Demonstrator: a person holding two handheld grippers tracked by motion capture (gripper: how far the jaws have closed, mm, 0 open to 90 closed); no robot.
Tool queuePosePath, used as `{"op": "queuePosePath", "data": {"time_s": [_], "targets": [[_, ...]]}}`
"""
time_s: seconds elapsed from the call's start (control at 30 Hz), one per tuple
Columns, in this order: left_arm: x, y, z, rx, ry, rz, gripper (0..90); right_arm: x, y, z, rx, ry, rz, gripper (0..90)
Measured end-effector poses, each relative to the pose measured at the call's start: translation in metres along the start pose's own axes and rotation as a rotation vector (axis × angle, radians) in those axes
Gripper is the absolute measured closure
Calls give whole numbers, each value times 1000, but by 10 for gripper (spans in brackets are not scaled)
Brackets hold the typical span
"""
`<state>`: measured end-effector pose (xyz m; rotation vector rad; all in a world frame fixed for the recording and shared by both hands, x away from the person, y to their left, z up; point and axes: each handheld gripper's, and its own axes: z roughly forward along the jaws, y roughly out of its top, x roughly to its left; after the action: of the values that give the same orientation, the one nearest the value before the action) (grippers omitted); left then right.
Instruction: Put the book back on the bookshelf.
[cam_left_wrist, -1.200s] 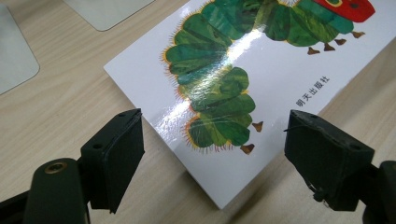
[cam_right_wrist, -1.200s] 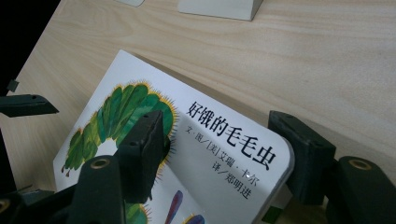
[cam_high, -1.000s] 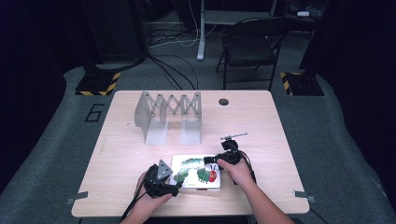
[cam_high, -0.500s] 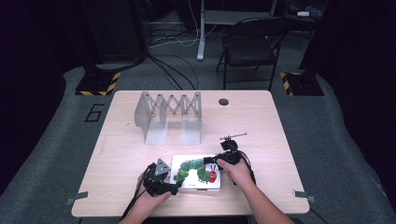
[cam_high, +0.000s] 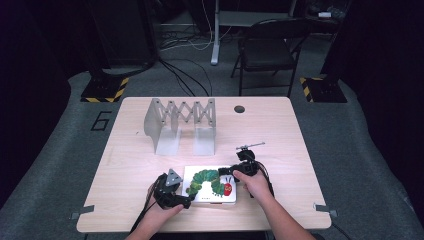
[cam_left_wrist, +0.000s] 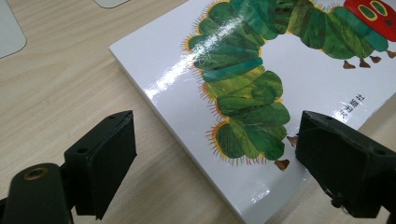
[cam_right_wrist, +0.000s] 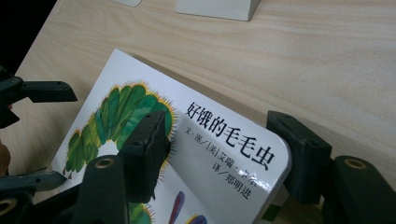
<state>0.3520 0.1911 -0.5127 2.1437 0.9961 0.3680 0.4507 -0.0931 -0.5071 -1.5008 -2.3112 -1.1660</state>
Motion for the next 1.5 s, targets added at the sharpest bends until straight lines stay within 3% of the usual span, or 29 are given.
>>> {"op": "queuePosePath", "data": {"time_s": [0.27,0.47,0.77,0.93,1.03,1.13,1.27,1.47,1.5], "targets": [[2,0,0,6,-10,11,81,0,1,-5,-4,26,2,441],[2,0,1,-4,3,20,53,3,1,-7,-10,21,-42,443],[1,0,2,-12,-12,-1,49,8,3,-14,-11,24,-98,456],[-2,0,4,-8,-28,10,50,12,2,-19,-25,22,-129,465],[-2,0,4,-3,-43,-9,49,15,1,-21,-37,21,-140,472],[-1,1,5,-1,-49,-4,50,16,1,-22,-41,15,-149,472],[-2,2,7,8,-91,-5,51,20,0,-25,-53,7,-173,474],[-1,2,8,8,-104,-7,52,20,1,-25,-55,12,-172,475],[0,3,7,18,-111,-5,52,20,1,-25,-52,18,-154,475]]}}
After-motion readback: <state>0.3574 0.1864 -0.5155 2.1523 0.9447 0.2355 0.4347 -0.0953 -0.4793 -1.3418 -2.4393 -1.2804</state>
